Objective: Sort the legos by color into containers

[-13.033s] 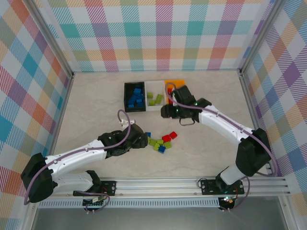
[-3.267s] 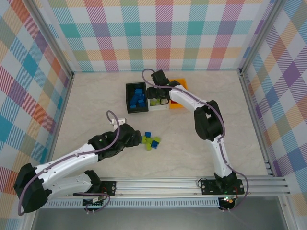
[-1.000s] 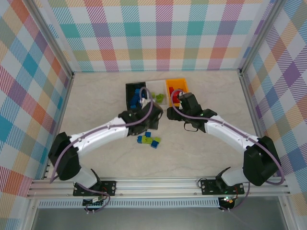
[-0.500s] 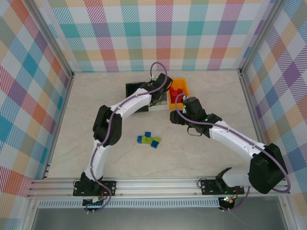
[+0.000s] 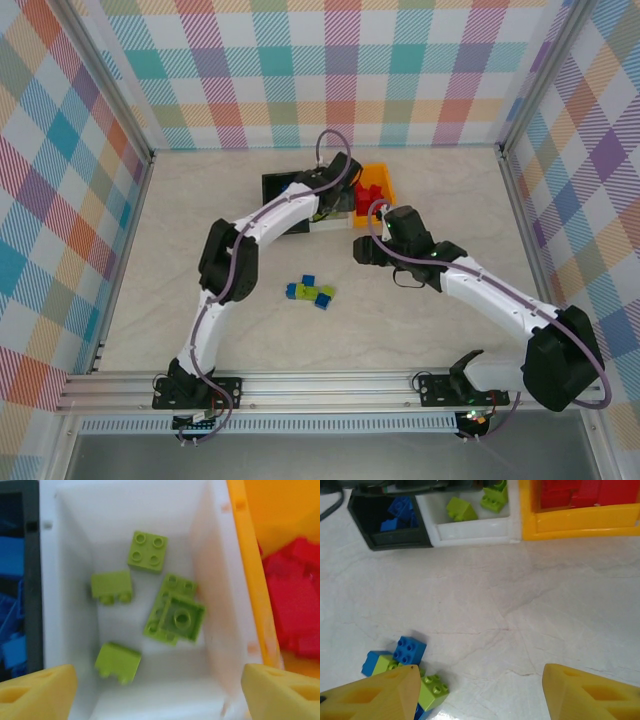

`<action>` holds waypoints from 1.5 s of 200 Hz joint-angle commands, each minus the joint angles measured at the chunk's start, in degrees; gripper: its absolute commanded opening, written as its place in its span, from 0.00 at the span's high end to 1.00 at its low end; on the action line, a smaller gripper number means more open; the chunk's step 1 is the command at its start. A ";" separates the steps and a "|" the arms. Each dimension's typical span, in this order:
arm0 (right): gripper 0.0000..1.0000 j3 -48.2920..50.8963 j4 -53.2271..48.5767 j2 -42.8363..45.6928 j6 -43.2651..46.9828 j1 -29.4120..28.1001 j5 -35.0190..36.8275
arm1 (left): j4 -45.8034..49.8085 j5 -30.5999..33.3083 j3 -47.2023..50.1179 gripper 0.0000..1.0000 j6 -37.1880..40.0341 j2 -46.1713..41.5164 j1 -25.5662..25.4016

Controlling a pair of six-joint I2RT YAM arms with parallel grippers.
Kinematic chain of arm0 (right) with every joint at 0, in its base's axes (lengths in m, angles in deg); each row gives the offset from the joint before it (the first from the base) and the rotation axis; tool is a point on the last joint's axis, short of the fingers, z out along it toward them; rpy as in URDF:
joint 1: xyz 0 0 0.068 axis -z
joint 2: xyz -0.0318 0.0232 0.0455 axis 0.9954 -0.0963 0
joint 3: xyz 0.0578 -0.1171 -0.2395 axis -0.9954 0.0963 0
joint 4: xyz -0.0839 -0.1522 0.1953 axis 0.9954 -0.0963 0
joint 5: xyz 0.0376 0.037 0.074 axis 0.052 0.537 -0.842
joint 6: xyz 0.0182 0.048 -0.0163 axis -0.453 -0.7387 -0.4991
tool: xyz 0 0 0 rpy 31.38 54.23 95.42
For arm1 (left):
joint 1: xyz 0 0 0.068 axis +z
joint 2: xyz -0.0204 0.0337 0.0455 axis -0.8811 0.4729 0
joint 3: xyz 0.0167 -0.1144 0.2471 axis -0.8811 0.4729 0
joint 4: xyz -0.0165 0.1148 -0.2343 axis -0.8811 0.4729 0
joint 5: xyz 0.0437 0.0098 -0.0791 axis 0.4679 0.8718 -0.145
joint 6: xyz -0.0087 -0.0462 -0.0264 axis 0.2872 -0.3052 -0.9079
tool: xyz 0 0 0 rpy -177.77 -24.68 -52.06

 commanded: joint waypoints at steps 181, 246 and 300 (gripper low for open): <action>0.48 -11.57 -3.03 -28.21 8.10 -13.77 -8.90 | -3.78 4.82 71.01 0.00 -14.22 -73.91 -5.69; 0.61 -10.95 -4.24 -28.82 6.66 -13.86 -6.27 | -4.09 4.88 70.58 0.00 -13.84 -70.89 -5.73; 0.58 -10.78 -4.21 -27.95 4.80 -13.82 -4.61 | -3.87 4.72 70.89 0.00 -13.91 -71.33 -5.62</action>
